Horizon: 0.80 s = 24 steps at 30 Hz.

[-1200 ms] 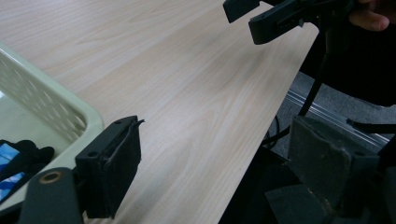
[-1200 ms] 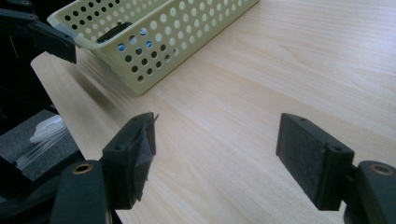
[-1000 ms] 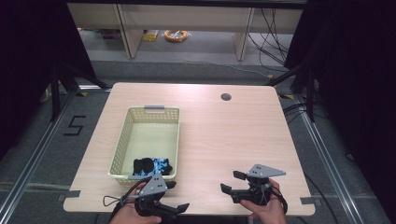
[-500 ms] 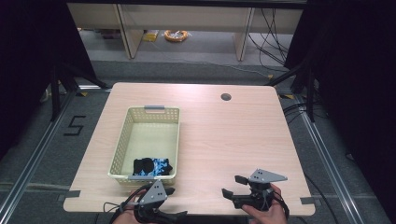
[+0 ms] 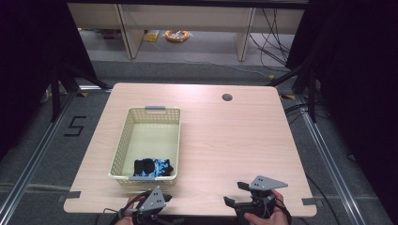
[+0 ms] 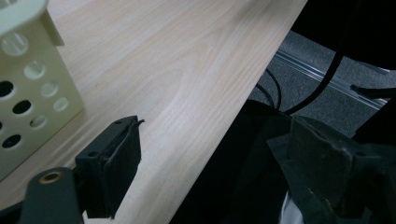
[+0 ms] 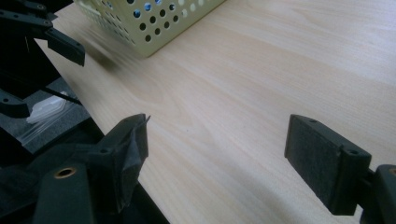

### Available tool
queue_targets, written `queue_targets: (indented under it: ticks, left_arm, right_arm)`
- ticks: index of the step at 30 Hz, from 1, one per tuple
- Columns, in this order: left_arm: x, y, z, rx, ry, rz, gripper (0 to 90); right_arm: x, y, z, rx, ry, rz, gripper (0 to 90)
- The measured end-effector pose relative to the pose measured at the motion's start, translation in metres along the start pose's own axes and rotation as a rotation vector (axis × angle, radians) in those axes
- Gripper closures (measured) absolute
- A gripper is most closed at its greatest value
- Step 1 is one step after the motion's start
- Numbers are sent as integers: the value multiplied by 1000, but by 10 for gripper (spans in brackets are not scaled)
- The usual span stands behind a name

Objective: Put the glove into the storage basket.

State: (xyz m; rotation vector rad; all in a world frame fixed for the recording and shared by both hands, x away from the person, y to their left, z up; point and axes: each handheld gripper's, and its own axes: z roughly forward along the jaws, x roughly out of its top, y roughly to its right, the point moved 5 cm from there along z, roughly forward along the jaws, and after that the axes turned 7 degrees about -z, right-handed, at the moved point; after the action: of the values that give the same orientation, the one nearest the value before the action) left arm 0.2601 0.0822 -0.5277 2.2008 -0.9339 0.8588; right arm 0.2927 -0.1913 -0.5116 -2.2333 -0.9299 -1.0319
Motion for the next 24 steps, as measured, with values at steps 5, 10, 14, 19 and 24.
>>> queue_targets:
  ticks: [5, 10, 14, 19, 24]
  left_arm:
    - [-9, -2, 1, 30, -34, 56, 176]
    - [-14, -2, 1, 31, -27, 50, 173]
    - [-17, -3, 1, 45, -36, 27, 161]
    - [-20, -2, 1, 41, -32, 18, 151]
    - [-19, -6, 1, 59, -28, 48, 151]
  right_arm:
    - [-7, -2, -1, 5, -16, -11, 225]
    - [-14, -3, -3, -9, -38, -13, 215]
    - [-19, -2, -5, -13, -54, -30, 205]
    - [-24, -4, -7, -29, -71, -26, 185]
    - [-26, -5, -6, -34, -79, -54, 175]
